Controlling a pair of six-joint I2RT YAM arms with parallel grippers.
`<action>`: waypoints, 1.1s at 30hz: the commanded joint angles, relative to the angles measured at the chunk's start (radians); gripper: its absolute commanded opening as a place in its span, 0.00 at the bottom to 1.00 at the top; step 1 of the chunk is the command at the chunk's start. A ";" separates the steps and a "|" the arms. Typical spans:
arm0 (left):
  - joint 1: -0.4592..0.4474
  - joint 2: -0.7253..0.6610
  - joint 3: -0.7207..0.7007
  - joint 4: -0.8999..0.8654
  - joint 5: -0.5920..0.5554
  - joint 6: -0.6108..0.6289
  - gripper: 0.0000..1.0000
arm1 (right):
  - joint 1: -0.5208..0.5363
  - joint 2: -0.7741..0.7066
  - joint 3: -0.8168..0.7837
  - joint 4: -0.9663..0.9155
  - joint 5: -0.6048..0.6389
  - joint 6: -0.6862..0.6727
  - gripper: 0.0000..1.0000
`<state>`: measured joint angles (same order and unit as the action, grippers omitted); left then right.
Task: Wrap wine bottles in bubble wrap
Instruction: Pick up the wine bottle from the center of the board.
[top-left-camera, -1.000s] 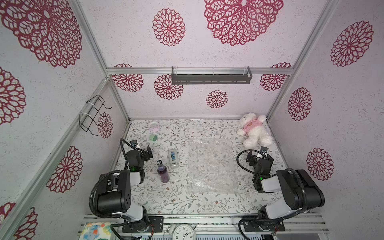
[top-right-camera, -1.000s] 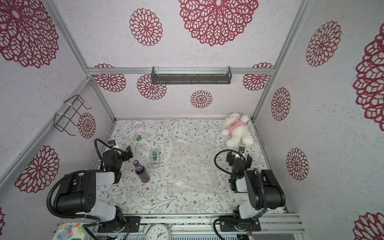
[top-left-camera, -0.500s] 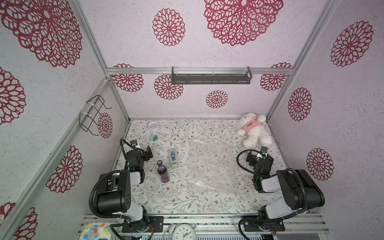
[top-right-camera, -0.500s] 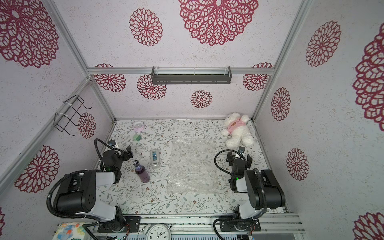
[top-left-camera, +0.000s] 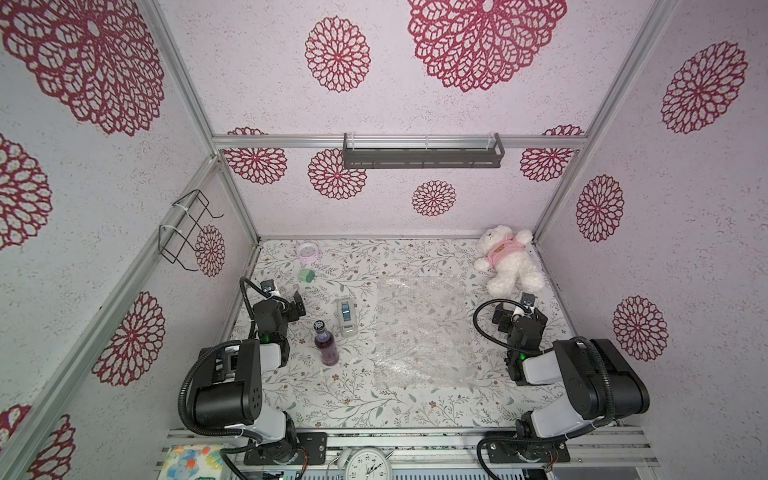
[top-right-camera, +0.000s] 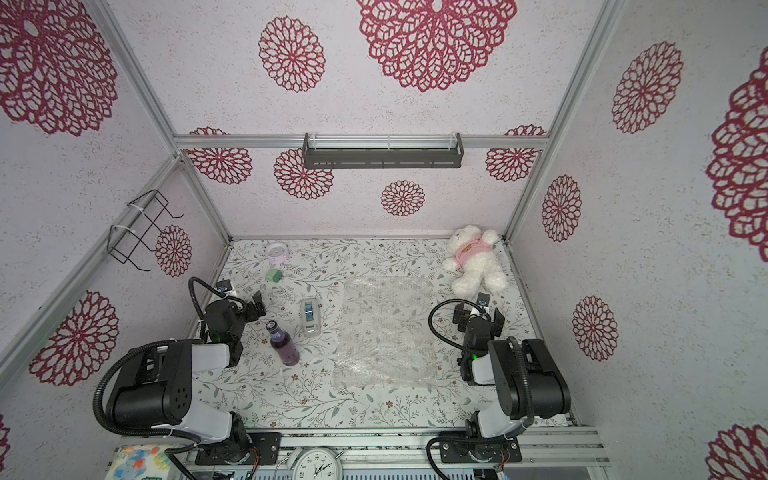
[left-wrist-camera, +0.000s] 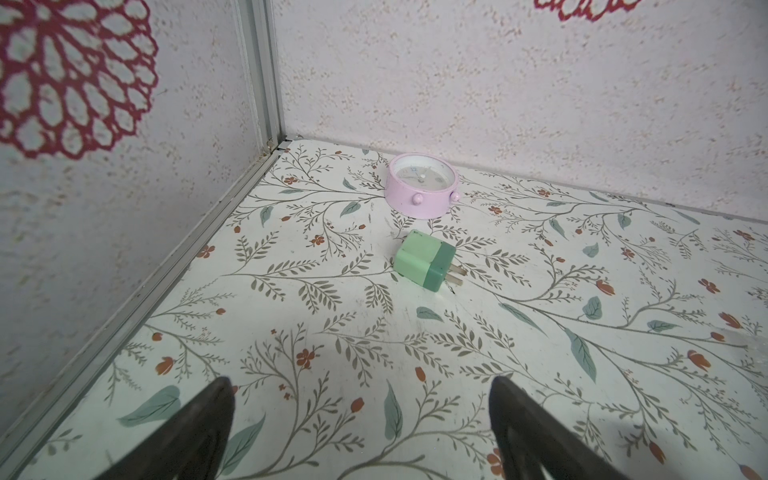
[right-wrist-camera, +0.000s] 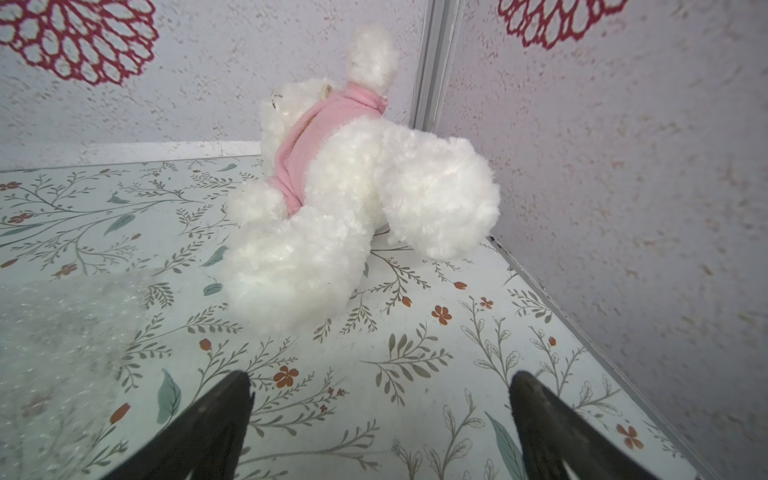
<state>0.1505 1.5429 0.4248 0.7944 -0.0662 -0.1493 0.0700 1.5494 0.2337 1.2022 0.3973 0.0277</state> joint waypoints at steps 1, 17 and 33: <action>0.001 -0.006 0.016 0.012 -0.007 0.013 0.97 | -0.004 -0.011 0.009 0.029 0.017 0.018 0.99; 0.024 -0.333 0.515 -1.049 -0.096 -0.145 0.97 | 0.130 -0.509 0.202 -0.707 -0.141 0.072 0.94; 0.071 -0.534 0.688 -1.643 0.233 -0.310 1.00 | 0.964 -0.072 0.447 -0.506 -0.205 0.094 0.94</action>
<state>0.2001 1.0023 1.1484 -0.7956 0.0895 -0.3935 0.9791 1.3876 0.6170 0.5377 0.2161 0.1375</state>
